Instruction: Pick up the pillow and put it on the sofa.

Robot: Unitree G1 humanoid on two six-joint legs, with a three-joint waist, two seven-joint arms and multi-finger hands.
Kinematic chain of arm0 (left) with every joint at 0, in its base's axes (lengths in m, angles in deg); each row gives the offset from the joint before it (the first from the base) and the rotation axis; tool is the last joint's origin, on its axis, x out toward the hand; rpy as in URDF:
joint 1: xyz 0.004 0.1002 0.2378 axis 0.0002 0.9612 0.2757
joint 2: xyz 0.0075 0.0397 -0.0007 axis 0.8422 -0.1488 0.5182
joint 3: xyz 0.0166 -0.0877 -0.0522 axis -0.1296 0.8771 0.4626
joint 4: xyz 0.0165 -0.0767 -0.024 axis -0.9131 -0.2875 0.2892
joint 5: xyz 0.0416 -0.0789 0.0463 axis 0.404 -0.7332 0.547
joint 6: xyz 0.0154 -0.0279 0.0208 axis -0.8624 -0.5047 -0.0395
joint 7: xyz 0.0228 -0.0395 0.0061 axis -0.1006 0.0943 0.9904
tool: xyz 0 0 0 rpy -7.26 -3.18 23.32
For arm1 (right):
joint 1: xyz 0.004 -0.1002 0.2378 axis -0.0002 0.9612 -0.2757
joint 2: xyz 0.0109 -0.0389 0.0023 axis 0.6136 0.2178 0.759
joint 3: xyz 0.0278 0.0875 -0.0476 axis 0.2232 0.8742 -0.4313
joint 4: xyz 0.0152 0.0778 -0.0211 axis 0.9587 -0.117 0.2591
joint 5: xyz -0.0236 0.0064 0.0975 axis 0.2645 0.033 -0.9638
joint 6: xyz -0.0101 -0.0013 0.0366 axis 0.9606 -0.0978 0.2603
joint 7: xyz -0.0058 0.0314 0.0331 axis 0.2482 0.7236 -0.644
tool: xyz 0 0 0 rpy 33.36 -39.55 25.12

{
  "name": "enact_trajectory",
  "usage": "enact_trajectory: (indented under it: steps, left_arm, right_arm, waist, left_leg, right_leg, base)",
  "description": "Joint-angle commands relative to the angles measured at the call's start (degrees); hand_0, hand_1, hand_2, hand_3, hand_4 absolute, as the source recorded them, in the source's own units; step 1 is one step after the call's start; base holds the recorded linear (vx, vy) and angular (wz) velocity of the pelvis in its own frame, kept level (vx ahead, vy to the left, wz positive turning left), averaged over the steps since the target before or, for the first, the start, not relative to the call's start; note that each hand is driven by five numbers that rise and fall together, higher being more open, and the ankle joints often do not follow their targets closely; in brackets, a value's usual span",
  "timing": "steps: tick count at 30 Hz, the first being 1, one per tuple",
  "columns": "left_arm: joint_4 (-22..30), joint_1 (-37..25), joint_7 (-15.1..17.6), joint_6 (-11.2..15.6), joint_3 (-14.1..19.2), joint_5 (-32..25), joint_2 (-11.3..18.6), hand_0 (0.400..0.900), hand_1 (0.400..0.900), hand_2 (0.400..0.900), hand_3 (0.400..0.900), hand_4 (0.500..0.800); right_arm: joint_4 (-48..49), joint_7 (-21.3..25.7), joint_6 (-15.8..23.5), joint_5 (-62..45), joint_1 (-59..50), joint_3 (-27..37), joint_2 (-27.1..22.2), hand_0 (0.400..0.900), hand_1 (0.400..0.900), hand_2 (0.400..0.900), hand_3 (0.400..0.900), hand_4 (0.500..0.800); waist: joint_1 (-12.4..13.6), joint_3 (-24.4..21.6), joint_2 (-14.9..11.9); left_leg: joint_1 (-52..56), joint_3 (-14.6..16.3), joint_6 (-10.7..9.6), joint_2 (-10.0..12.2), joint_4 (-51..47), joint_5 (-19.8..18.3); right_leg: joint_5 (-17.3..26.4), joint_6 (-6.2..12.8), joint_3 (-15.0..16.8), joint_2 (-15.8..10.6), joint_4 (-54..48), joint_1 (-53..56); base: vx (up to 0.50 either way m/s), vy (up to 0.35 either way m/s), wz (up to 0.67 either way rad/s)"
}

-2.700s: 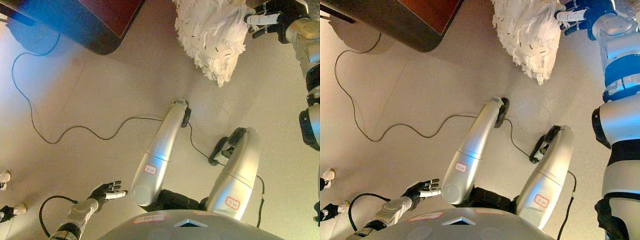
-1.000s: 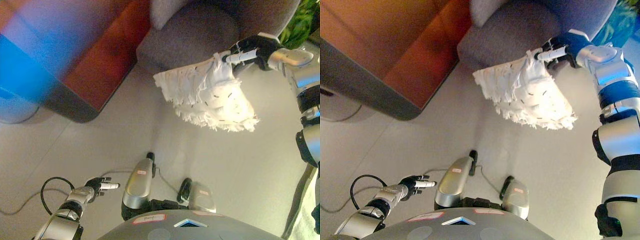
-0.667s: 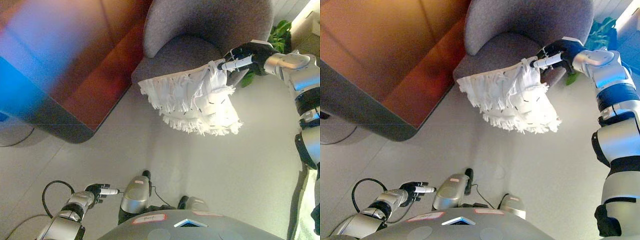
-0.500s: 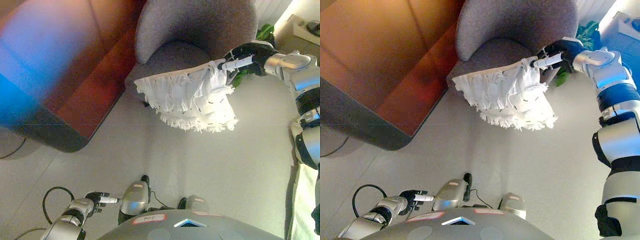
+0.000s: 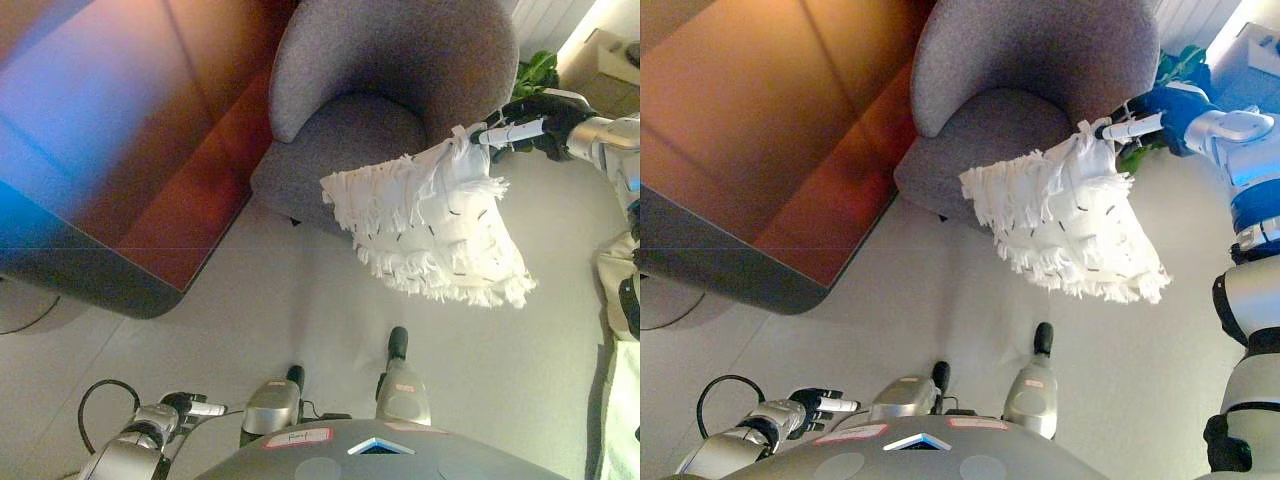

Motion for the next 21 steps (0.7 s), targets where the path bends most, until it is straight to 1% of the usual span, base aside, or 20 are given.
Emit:
enact_trajectory:
  steps: [1, 2, 3, 4, 5, 6, 7, 8, 9, 10, 11, 12, 13, 14, 15, 17, 19, 21]
  left_arm:
    - [1.6, 4.7, 3.3, 1.3, -0.3, 1.5, 4.5, 0.900, 0.900, 0.900, 0.900, 0.800]
    - [1.8, 5.3, 2.9, 1.4, -0.1, 2.1, 4.2, 0.900, 0.900, 0.900, 0.900, 0.800]
    - [1.9, 5.8, 2.8, 1.6, 0.0, 2.2, 3.9, 0.900, 0.900, 0.900, 0.900, 0.800]
    - [2.2, 6.7, 2.9, 2.0, 0.2, 1.6, 3.3, 0.900, 0.900, 0.900, 0.900, 0.800]
    - [2.6, 7.4, 3.3, 1.8, 0.0, 0.9, 2.6, 0.900, 0.900, 0.900, 0.900, 0.800]
    - [3.0, 7.8, 3.3, 1.5, -0.2, 0.9, 2.1, 0.900, 0.900, 0.900, 0.900, 0.800]
    - [3.2, 7.7, 3.2, 1.0, -0.7, 1.3, 1.6, 0.900, 0.900, 0.900, 0.900, 0.800]
    - [3.2, 7.5, 3.5, 0.8, -1.4, 1.3, 1.1, 0.900, 0.900, 0.900, 0.900, 0.800]
    - [2.8, 7.4, 3.8, 0.9, -1.9, 1.2, 0.7, 0.900, 0.900, 0.900, 0.900, 0.800]
    - [2.3, 7.4, 3.8, 1.3, -2.0, 1.3, 0.5, 0.900, 0.900, 0.900, 0.900, 0.800]
    - [1.9, 7.7, 3.7, 1.5, -1.8, 1.3, 0.3, 0.900, 0.900, 0.900, 0.900, 0.800]
    - [1.3, 8.4, 3.4, 2.0, -0.9, 2.3, 0.1, 0.900, 0.900, 0.900, 0.900, 0.800]
    - [1.4, 8.7, 3.4, 1.9, -0.5, 2.7, 0.2, 0.900, 0.900, 0.900, 0.900, 0.800]
    - [1.4, 8.7, 3.4, 1.7, -0.5, 2.3, 0.4, 0.900, 0.900, 0.900, 0.900, 0.800]
    - [1.1, 8.5, 3.6, 1.3, -0.5, 1.8, 0.3, 0.900, 0.900, 0.900, 0.900, 0.800]
    - [0.2, 7.7, 4.0, 0.4, -0.5, 1.8, 0.2, 0.900, 0.900, 0.900, 0.900, 0.800]
    - [-0.5, 7.2, 4.0, -0.6, -0.7, 2.4, -0.1, 0.900, 0.900, 0.900, 0.900, 0.800]
    - [-0.8, 7.4, 4.7, -1.1, -0.5, 1.8, -0.5, 0.900, 0.900, 0.900, 0.900, 0.800]
  right_arm:
    - [1.7, 0.8, 3.1, -5.5, -15.8, 2.0, -8.5, 0.400, 0.400, 0.400, 0.400, 0.500]
    - [1.8, 0.4, 2.5, -5.2, -15.8, 1.3, -8.3, 0.400, 0.400, 0.400, 0.400, 0.500]
    - [1.4, 0.1, 2.4, -5.2, -15.8, 0.6, -8.1, 0.400, 0.400, 0.400, 0.400, 0.500]
    - [0.6, -0.6, 2.6, -4.6, -15.6, -0.1, -7.5, 0.400, 0.400, 0.400, 0.400, 0.500]
    - [-0.1, -0.9, 3.3, -3.8, -15.3, -0.4, -7.0, 0.400, 0.400, 0.400, 0.400, 0.500]
    - [-0.5, -0.9, 3.4, -3.1, -14.9, -0.6, -6.8, 0.400, 0.400, 0.400, 0.400, 0.500]
    - [-0.6, -0.1, 3.3, -2.5, -14.4, -0.7, -6.8, 0.400, 0.400, 0.400, 0.400, 0.500]
    - [-0.8, 0.7, 3.1, -2.1, -14.3, -0.8, -6.8, 0.400, 0.400, 0.400, 0.400, 0.500]
    - [-1.3, 1.1, 3.1, -1.4, -14.6, -1.0, -6.9, 0.400, 0.400, 0.400, 0.400, 0.500]
    - [-1.8, 1.5, 3.0, -0.6, -15.2, -1.4, -6.9, 0.400, 0.400, 0.400, 0.400, 0.500]
    - [-2.0, 2.1, 2.9, -0.3, -15.4, -1.5, -6.8, 0.400, 0.400, 0.400, 0.400, 0.500]
    - [-0.9, 3.3, 2.3, -0.1, -14.8, -0.9, -6.7, 0.400, 0.400, 0.400, 0.400, 0.500]
    - [0.6, 3.5, 1.1, 0.8, -14.6, -0.5, -7.0, 0.400, 0.400, 0.400, 0.400, 0.500]
    - [1.2, 3.2, -0.2, 1.1, -15.6, -0.9, -7.6, 0.400, 0.400, 0.400, 0.400, 0.500]
    - [0.6, 2.7, -0.6, 0.8, -17.1, -1.7, -8.0, 0.400, 0.400, 0.400, 0.400, 0.500]
    - [-2.9, 0.5, 0.1, 1.4, -20.6, -3.3, -9.2, 0.400, 0.400, 0.400, 0.400, 0.500]
    - [-5.7, -1.5, 0.5, 1.3, -23.5, -5.1, -10.9, 0.400, 0.400, 0.400, 0.400, 0.500]
    - [-7.8, -2.7, 1.3, 1.9, -25.6, -6.5, -11.9, 0.400, 0.400, 0.400, 0.400, 0.500]
  waist:
    - [1.8, -4.4, -3.3]
    - [1.7, -4.9, -2.9]
    - [1.6, -5.0, -3.1]
    - [1.6, -5.1, -3.3]
    - [2.0, -4.7, -3.8]
    - [2.5, -4.3, -4.3]
    - [3.5, -3.5, -4.5]
    - [4.4, -2.9, -4.8]
    - [5.0, -2.5, -4.4]
    - [5.7, -2.0, -3.7]
    - [6.3, -1.7, -2.9]
    - [7.1, -1.3, -2.1]
    - [7.0, -1.3, -2.2]
    - [6.7, -1.9, -2.4]
    - [6.7, -2.6, -2.4]
    - [6.4, -4.1, -2.3]
    - [6.3, -5.6, -2.4]
    - [6.4, -6.8, -2.4]
  left_leg:
    - [9.6, 2.9, -6.6, 12.8, 4.1, -0.5]
    - [9.9, 3.6, -7.8, 14.6, 5.0, 3.1]
    - [9.3, 4.7, -8.4, 15.7, 7.2, 5.5]
    - [7.2, 6.1, -8.7, 17.3, 11.2, 8.8]
    - [3.1, 6.5, -8.0, 17.7, 16.7, 10.6]
    - [-0.9, 6.5, -7.0, 17.1, 20.5, 11.3]
    - [-5.2, 6.9, -5.8, 15.3, 22.0, 10.8]
    - [-8.0, 7.3, -4.9, 12.0, 20.2, 10.5]
    - [-8.4, 8.3, -4.6, 10.0, 16.1, 10.5]
    - [-8.9, 9.7, -4.9, 8.5, 10.8, 11.9]
    - [-10.3, 10.3, -5.2, 7.3, 7.6, 13.5]
    - [-12.5, 9.7, -5.7, 6.3, 6.3, 16.2]
    - [-12.6, 9.3, -5.9, 6.4, 6.6, 16.6]
    - [-10.9, 9.2, -5.7, 6.2, 4.4, 15.1]
    - [-9.3, 9.1, -5.7, 6.1, 1.5, 14.2]
    - [-6.7, 10.5, -6.6, 7.5, -3.9, 14.5]
    - [-5.2, 10.4, -7.3, 7.9, -7.3, 14.1]
    - [-4.1, 10.9, -7.9, 8.6, -9.7, 14.1]
  right_leg:
    - [3.4, -0.35, 0.6, 2.1, 8.5, -2.8]
    - [2.0, -1.34, -0.1, 3.0, 9.7, -2.5]
    - [1.6, -2.01, -0.3, 3.2, 9.7, -2.0]
    - [0.6, -3.40, -0.7, 3.9, 9.3, -0.4]
    - [-0.2, -4.80, -0.7, 4.7, 8.5, 1.7]
    - [-0.6, -5.81, -0.8, 5.3, 7.7, 3.7]
    - [-1.2, -6.50, -1.3, 6.2, 6.2, 6.6]
    - [-1.6, -6.56, -2.2, 6.3, 4.7, 8.9]
    - [-2.3, -6.50, -2.8, 7.1, 3.8, 10.2]
    - [-3.0, -6.51, -3.2, 8.3, 2.9, 11.8]
    - [-3.8, -6.75, -3.2, 9.3, 3.0, 12.7]
    - [-5.3, -7.29, -2.7, 10.6, 3.7, 14.0]
    - [-5.5, -7.46, -2.6, 10.8, 2.9, 14.5]
    - [-5.5, -7.41, -2.8, 10.6, 1.9, 14.7]
    - [-5.6, -7.37, -3.0, 10.7, 1.4, 14.8]
    - [-5.8, -7.30, -4.0, 11.0, 0.1, 15.5]
    - [-5.6, -7.06, -4.8, 11.1, -1.7, 15.9]
    - [-5.3, -6.86, -5.8, 11.4, -3.4, 16.1]
  base:
    - [0.38, -0.289, 0.26]
    - [0.26, -0.195, 0.16]
    - [0.28, -0.267, 0.15]
    - [0.30, -0.338, 0.11]
    - [0.34, -0.424, 0.10]
    - [0.33, -0.424, 0.12]
    - [0.32, -0.355, 0.14]
    - [0.31, -0.272, 0.14]
    - [0.28, -0.170, 0.10]
    - [0.27, -0.122, 0.00]
    - [0.30, -0.131, -0.16]
    - [0.26, -0.127, -0.14]
    - [0.24, -0.103, -0.06]
    - [0.18, -0.053, 0.10]
    - [0.21, -0.037, 0.18]
    - [0.22, -0.058, 0.29]
    - [0.17, -0.081, 0.28]
    - [0.12, -0.076, 0.19]
